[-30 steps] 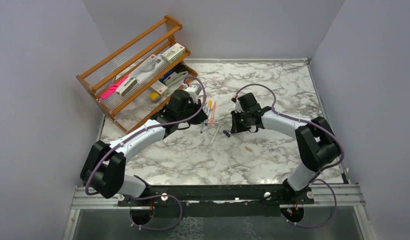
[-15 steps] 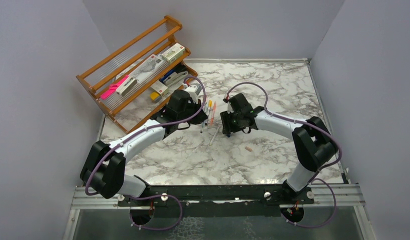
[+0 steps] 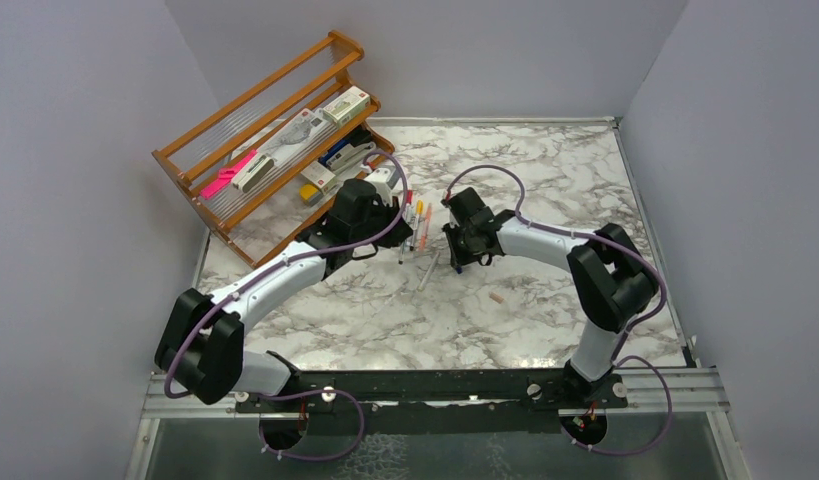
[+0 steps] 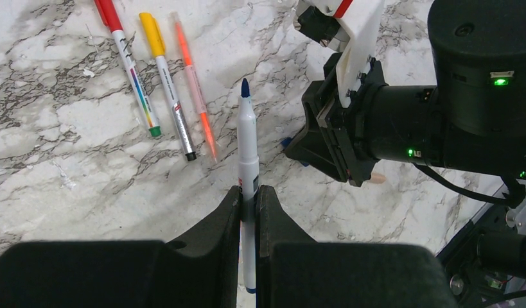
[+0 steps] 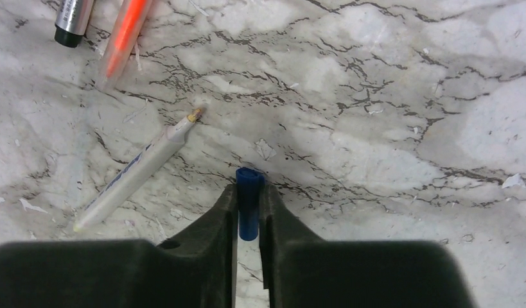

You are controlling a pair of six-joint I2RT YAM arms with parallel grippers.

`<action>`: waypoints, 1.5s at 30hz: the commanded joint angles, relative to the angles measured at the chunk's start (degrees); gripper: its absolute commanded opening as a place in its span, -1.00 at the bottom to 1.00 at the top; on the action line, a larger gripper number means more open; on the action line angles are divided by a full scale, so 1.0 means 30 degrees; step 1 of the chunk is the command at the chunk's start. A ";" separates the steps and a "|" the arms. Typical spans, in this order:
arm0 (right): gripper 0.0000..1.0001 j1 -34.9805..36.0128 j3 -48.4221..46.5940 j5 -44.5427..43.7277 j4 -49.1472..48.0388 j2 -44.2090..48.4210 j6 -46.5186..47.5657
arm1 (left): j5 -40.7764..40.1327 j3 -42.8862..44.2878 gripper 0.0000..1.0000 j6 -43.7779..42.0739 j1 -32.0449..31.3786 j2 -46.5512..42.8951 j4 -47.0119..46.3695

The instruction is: Insert the pens into the pen caps

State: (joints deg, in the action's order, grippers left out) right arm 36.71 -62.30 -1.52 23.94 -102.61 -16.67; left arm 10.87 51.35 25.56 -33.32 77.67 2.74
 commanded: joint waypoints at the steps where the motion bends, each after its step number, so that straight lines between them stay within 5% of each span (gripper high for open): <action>1: -0.92 0.0109 -0.0128 -0.0673 0.0583 -0.0116 -0.0245 | -0.0355 -0.0204 -1.00 0.0015 0.0091 -0.0749 0.0001; 13: -0.98 -0.2567 -0.0681 0.1806 -0.1216 0.5736 -0.5776 | 0.3604 -0.1903 -1.00 0.4110 -0.0489 -0.0714 -0.6169; 18: -0.97 -0.5326 0.1637 0.5744 -0.6043 0.8906 -0.9446 | 0.3550 -0.1270 -1.00 0.4836 -0.2104 -0.0592 -0.7460; 27: -0.98 -0.5443 0.1985 0.6707 -0.8974 1.0992 -0.9686 | 0.3122 0.0054 -1.00 0.5178 -0.3749 0.0529 -0.8246; 45: -0.98 -0.5440 0.2893 0.7933 -0.8864 1.2298 -0.8719 | 0.2858 0.1306 -1.00 0.4846 -0.3922 0.1396 -0.8253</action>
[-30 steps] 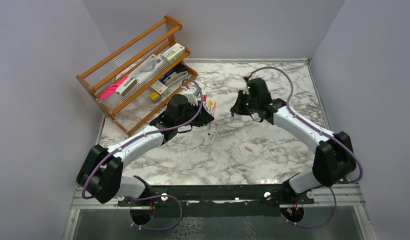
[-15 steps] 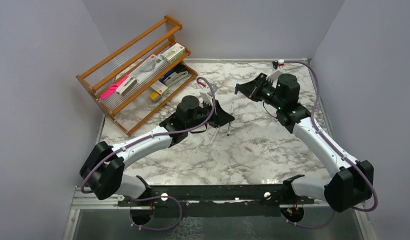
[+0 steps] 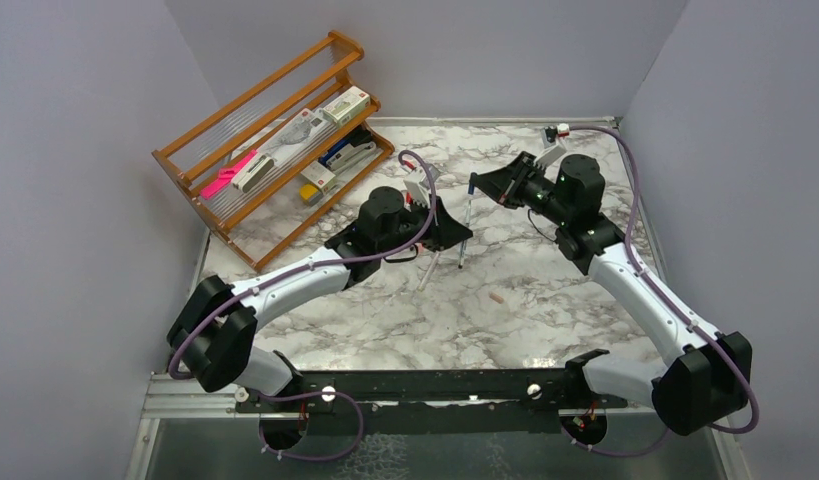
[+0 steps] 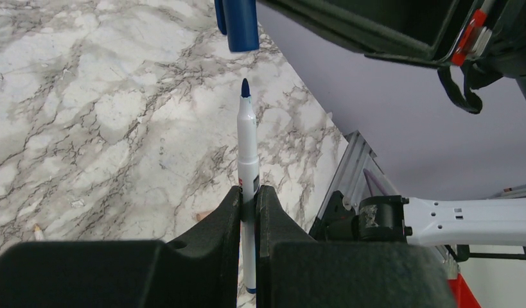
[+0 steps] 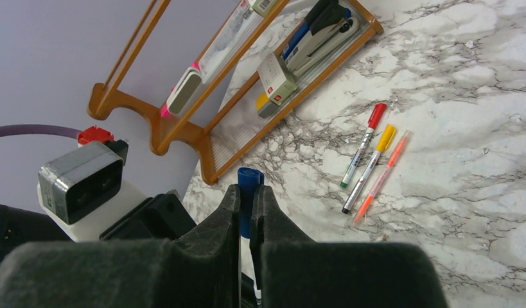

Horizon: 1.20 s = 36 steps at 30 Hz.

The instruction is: Insert the pens into the pen caps

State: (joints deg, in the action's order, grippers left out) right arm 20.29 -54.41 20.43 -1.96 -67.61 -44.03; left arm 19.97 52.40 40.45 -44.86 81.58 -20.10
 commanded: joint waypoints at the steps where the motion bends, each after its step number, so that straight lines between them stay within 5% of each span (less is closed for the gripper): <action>1: -0.98 0.0025 0.0240 0.0631 -0.0227 0.0600 0.0430 | -0.0191 0.0982 -1.00 -0.0122 -0.0076 0.0087 -0.0653; 36: -0.98 0.0031 0.0094 0.0659 0.0071 0.0792 0.1044 | -0.0477 0.0786 -1.00 -0.0386 -0.0075 0.0089 -0.0479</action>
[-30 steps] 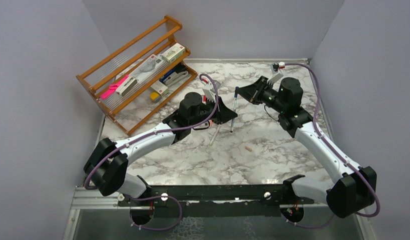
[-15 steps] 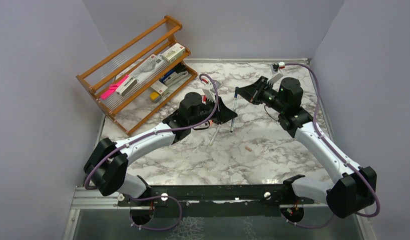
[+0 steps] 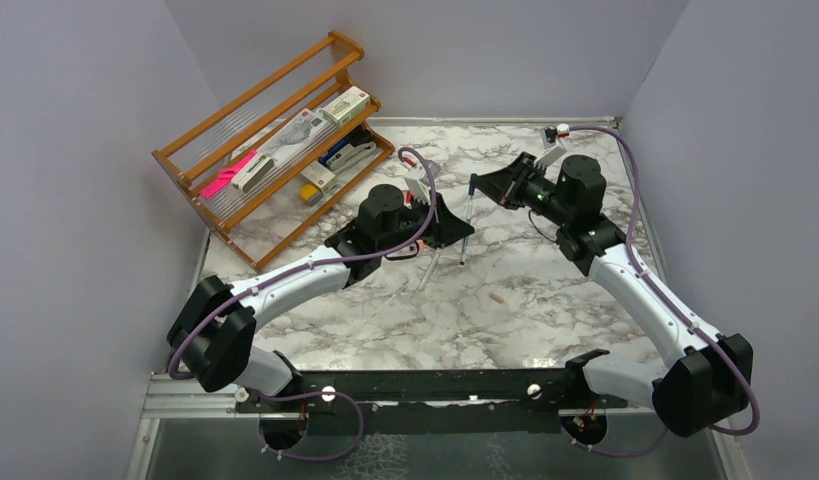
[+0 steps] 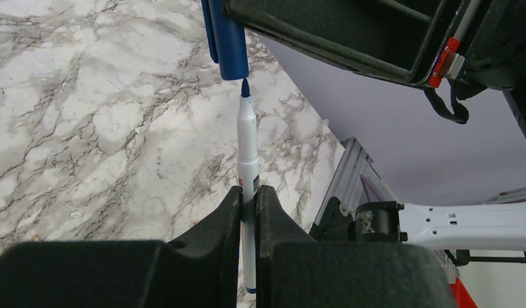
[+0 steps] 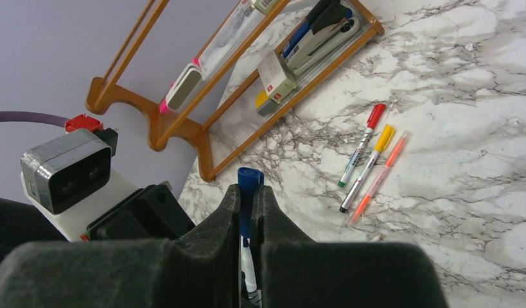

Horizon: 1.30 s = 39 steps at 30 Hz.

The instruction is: Insert the pens into the pen caps

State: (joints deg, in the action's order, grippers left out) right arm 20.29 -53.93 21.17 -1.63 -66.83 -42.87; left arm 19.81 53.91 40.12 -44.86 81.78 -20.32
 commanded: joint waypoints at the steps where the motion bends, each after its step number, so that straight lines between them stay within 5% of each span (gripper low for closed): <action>1: -0.97 0.0017 -0.0055 0.0414 0.0031 0.0573 0.0692 | -0.0434 0.0282 -1.00 -0.0277 -0.0072 0.0032 -0.0420; 39: -0.98 0.0058 -0.0572 -0.0055 -0.0344 0.0276 0.0934 | -0.0129 0.0462 -1.00 -0.0416 -0.0068 0.0202 -0.0259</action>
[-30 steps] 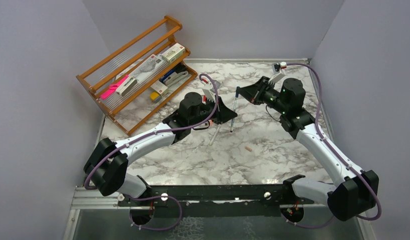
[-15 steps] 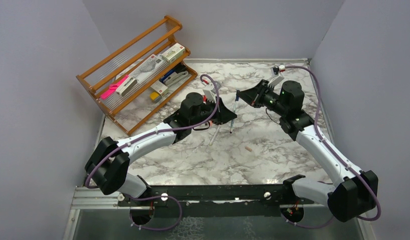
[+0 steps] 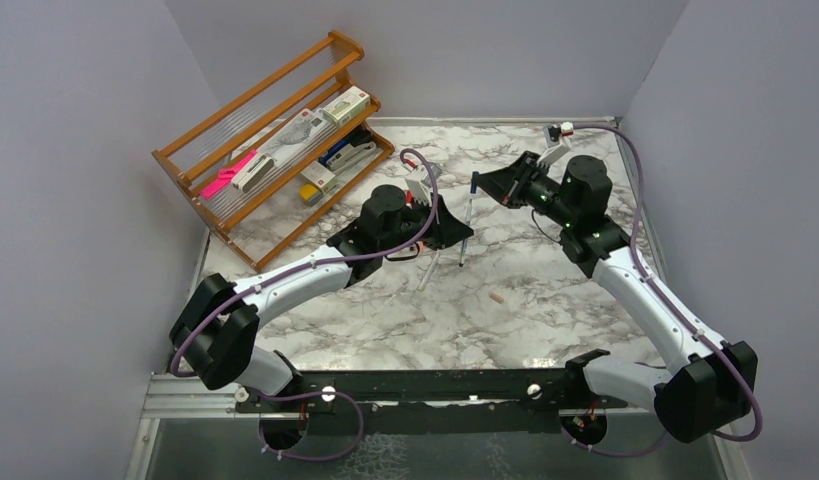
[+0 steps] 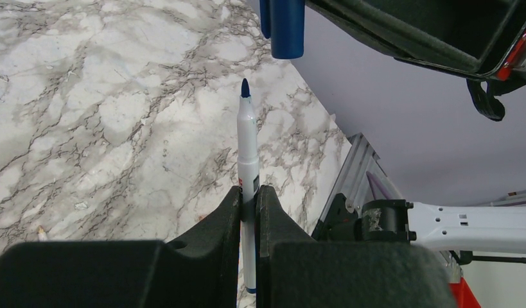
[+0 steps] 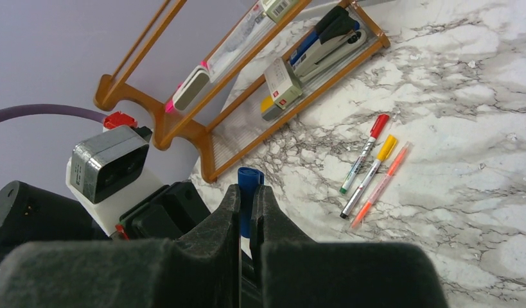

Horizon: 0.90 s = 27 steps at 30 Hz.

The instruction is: Insert the pens into the pen caps

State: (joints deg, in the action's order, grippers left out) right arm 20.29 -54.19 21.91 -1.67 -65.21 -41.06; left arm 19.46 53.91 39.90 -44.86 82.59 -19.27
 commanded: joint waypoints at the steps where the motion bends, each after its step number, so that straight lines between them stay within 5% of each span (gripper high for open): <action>1: -0.98 0.0061 -0.0393 -0.0302 -0.0337 -0.0265 0.0353 | -0.0006 0.0466 -1.00 -0.0350 -0.0071 -0.0080 -0.0609; 27: -0.98 0.0059 0.0482 -0.0507 -0.0176 -0.0375 0.0678 | -0.0067 0.0609 -1.00 -0.0462 -0.0076 -0.0083 -0.0551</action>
State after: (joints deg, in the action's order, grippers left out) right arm 20.29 -53.63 21.67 -1.67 -66.02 -40.18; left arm 19.46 53.91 39.29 -44.86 82.59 -19.27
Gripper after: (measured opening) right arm 0.044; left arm 0.099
